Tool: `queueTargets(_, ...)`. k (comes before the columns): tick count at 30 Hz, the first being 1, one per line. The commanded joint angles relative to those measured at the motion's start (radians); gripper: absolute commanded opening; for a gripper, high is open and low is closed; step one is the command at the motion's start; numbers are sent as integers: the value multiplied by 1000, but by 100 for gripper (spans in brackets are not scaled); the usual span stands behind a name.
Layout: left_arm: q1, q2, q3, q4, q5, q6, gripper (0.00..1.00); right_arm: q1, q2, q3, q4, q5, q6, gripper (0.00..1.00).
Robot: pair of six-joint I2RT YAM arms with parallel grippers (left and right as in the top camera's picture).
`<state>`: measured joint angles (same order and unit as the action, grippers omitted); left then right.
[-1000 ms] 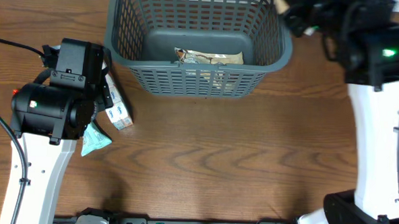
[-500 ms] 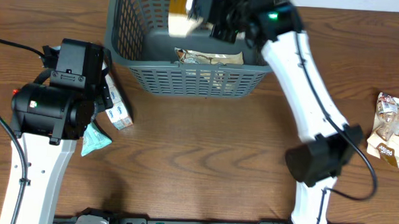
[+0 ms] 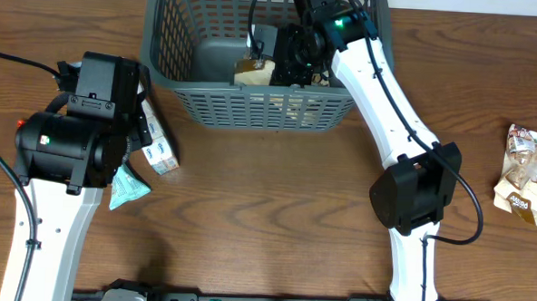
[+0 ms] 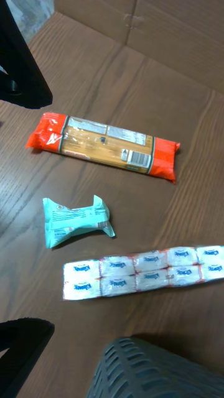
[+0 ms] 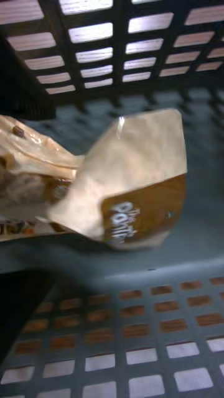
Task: Pack container
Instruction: 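Carry the bag into the basket and release it, then grasp the far-right PanTree bag with the right gripper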
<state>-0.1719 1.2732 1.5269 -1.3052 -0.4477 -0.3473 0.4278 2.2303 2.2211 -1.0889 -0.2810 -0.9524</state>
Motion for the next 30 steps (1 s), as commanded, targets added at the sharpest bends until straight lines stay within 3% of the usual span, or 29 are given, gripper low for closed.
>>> queueTargets(1,5,-9,13,-4,-5,-10,96,10,-37,5,-3,-11,17,65)
queueTargets(6,5,-9,13,-4,-5,-10,96,7,-151,27,-4,17,18,67)
queueTargets(8,5,-9,13,-4,-5,-10,96,5,-216,46,-3,50,51,77)
queueTargets(12,5,-9,13,-3,-5,-10,96,4,-364,83,1,122,117,65)
queueTargets(15,5,-9,13,-3,-5,-10,96,-18,-468,85,50,234,163,66)
queueTargets(17,5,-9,13,-3,-5,-10,96,-53,-520,85,92,373,307,68)
queueTargets(21,5,-9,13,-3,-5,-10,96,-206,-571,85,97,622,636,79)
queueTargets(24,5,-9,13,-3,-5,-10,96,-374,-575,85,-19,626,805,80)
queueTargets(30,5,-9,13,0,-5,-10,96,-690,-530,80,-273,507,869,80)
